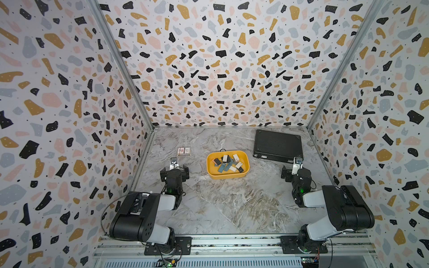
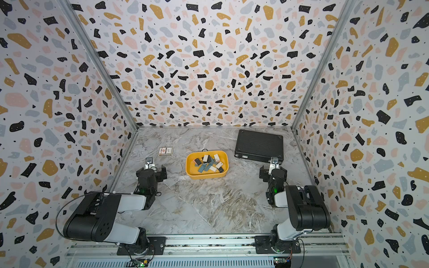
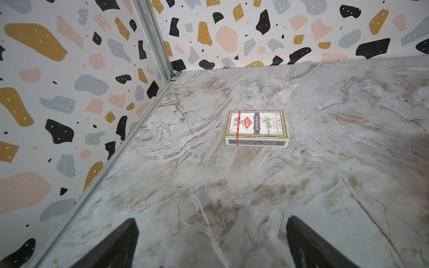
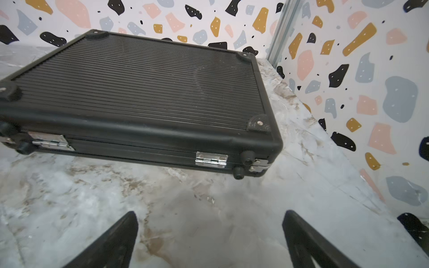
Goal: Put the eraser in the storage box
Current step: Reset both arms
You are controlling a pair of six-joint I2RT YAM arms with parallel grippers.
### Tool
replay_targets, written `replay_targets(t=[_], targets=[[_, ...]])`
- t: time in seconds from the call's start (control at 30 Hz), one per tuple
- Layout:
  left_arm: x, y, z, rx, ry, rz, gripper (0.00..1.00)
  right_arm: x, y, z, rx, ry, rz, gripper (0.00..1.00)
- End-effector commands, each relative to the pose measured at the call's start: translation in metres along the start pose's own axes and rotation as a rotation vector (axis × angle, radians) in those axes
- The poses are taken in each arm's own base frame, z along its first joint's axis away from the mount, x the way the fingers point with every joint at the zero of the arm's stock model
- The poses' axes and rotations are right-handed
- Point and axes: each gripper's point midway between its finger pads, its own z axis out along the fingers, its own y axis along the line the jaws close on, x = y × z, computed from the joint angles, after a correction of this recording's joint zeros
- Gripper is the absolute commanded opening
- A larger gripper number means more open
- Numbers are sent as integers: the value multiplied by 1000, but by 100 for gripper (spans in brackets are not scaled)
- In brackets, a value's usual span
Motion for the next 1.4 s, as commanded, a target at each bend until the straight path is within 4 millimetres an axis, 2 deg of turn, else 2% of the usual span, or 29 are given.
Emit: replay_targets(t=[0.0, 0.1, 0.6, 0.77, 1.2, 1.37], targets=[[-16, 4, 0, -15, -51, -32, 99, -10, -2, 0, 12, -25, 7, 100], [-16, 3, 0, -14, -51, -33, 100, -9, 5, 6, -22, 18, -10, 100], [-15, 4, 0, -15, -50, -32, 100, -9, 4, 7, -22, 16, -8, 100], [-15, 3, 0, -14, -50, -31, 100, -6, 5, 14, -56, 55, 13, 100], [-16, 3, 0, -14, -51, -32, 100, -8, 4, 9, -55, 28, 14, 100], [-16, 3, 0, -14, -50, -31, 100, -11, -7, -12, -8, -91, 45, 100]])
